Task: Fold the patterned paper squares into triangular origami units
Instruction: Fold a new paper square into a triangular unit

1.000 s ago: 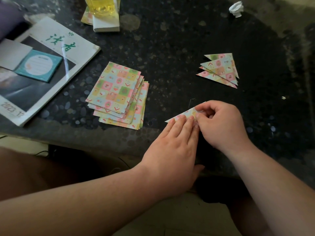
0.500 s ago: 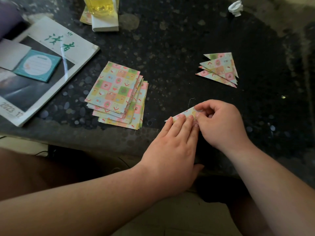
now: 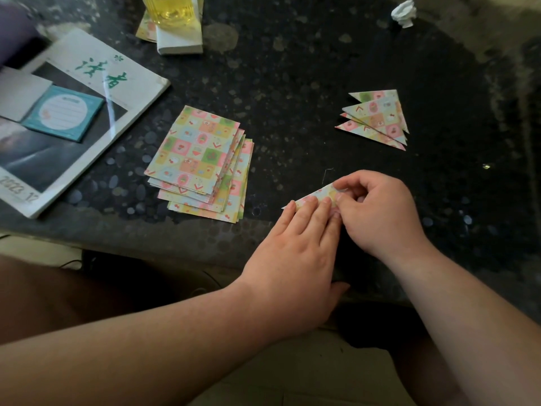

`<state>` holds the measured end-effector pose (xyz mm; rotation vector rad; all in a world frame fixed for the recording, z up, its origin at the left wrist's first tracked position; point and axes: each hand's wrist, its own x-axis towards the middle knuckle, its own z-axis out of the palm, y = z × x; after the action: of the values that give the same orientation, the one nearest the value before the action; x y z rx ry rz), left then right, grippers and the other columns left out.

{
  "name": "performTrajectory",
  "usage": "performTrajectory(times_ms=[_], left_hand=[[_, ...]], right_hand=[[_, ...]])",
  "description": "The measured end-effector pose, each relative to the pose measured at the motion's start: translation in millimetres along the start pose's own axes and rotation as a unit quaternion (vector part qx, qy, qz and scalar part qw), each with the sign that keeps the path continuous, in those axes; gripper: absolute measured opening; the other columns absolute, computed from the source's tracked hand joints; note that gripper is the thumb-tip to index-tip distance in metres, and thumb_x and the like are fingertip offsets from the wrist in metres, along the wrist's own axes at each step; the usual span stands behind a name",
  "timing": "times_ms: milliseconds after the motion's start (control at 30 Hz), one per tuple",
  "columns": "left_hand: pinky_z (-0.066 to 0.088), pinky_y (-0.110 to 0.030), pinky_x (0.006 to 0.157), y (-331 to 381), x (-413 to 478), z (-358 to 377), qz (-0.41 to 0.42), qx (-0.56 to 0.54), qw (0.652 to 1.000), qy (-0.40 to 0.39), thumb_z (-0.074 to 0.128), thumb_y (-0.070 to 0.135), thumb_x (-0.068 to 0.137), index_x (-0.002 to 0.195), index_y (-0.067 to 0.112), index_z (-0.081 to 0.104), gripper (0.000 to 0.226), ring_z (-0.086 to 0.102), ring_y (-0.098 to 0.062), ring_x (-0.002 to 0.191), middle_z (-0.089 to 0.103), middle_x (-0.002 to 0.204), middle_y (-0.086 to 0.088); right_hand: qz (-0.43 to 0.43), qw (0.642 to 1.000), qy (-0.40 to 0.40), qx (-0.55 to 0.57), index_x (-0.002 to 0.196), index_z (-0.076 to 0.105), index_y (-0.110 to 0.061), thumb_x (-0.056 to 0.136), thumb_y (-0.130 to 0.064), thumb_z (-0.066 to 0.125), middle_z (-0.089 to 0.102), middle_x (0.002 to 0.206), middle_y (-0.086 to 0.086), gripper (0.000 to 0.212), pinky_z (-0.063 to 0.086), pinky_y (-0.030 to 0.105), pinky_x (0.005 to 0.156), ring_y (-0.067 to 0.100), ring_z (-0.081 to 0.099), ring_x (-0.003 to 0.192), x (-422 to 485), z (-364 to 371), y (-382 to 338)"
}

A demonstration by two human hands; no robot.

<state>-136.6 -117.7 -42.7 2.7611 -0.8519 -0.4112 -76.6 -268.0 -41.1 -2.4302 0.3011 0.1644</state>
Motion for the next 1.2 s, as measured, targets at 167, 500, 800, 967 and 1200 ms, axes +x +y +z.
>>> performTrajectory(times_ms=[167, 500, 800, 967, 1200], left_hand=[[-0.004, -0.049, 0.126, -1.4, 0.0, 1.3, 0.001, -0.007, 1.0, 0.005, 0.033, 0.062, 0.101, 0.161, 0.008, -0.005, 0.089, -0.018, -0.029, 0.155, -0.012, 0.169, -0.013], [-0.002, -0.049, 0.126, -0.3, 1.5, 2.7, -0.007, -0.01, 1.0, 0.009, 0.035, 0.063, 0.099, 0.162, 0.008, -0.005, 0.092, -0.016, -0.029, 0.155, -0.011, 0.169, -0.013], [-0.004, -0.048, 0.126, 0.8, 0.9, 0.1, -0.007, -0.003, 1.0, -0.003, 0.032, 0.063, 0.1, 0.161, 0.008, -0.008, 0.091, -0.019, -0.028, 0.155, -0.015, 0.169, -0.012], [-0.004, -0.048, 0.126, 1.4, 1.3, 0.2, -0.009, -0.008, 1.0, -0.006, 0.032, 0.063, 0.1, 0.161, 0.009, -0.01, 0.091, -0.022, -0.027, 0.154, -0.017, 0.168, -0.011], [-0.004, -0.048, 0.126, 0.8, 1.5, 2.0, -0.01, -0.01, 1.0, 0.001, 0.033, 0.063, 0.1, 0.161, 0.009, -0.008, 0.091, -0.02, -0.028, 0.154, -0.015, 0.169, -0.011]], right_hand=[[0.004, 1.0, -0.001, -0.005, 0.098, 0.073, -0.029, 0.092, -0.013, 0.07, 0.066, 0.084, -0.014, 0.017, 0.043, 0.015, 0.064, 0.002, 0.06, 0.074, -1.1, -1.0, -1.7], [0.016, 1.0, 0.017, 0.005, 0.103, 0.061, -0.029, 0.089, -0.013, 0.073, 0.067, 0.083, -0.008, 0.024, 0.051, 0.021, 0.073, 0.007, 0.065, 0.079, -0.8, -2.7, -3.6], [0.021, 1.0, 0.014, 0.002, 0.099, 0.06, -0.03, 0.09, -0.013, 0.072, 0.066, 0.079, -0.009, 0.023, 0.049, 0.02, 0.067, 0.005, 0.064, 0.074, -1.9, -2.9, -5.6], [0.018, 1.0, 0.013, -0.002, 0.099, 0.06, -0.03, 0.091, -0.013, 0.071, 0.066, 0.081, -0.009, 0.021, 0.048, 0.019, 0.067, 0.004, 0.064, 0.076, -1.8, -3.1, -5.5], [0.013, 1.0, 0.014, -0.008, 0.099, 0.06, -0.03, 0.092, -0.013, 0.071, 0.066, 0.081, -0.009, 0.022, 0.049, 0.02, 0.068, 0.005, 0.064, 0.077, -0.8, -2.0, -5.0]])
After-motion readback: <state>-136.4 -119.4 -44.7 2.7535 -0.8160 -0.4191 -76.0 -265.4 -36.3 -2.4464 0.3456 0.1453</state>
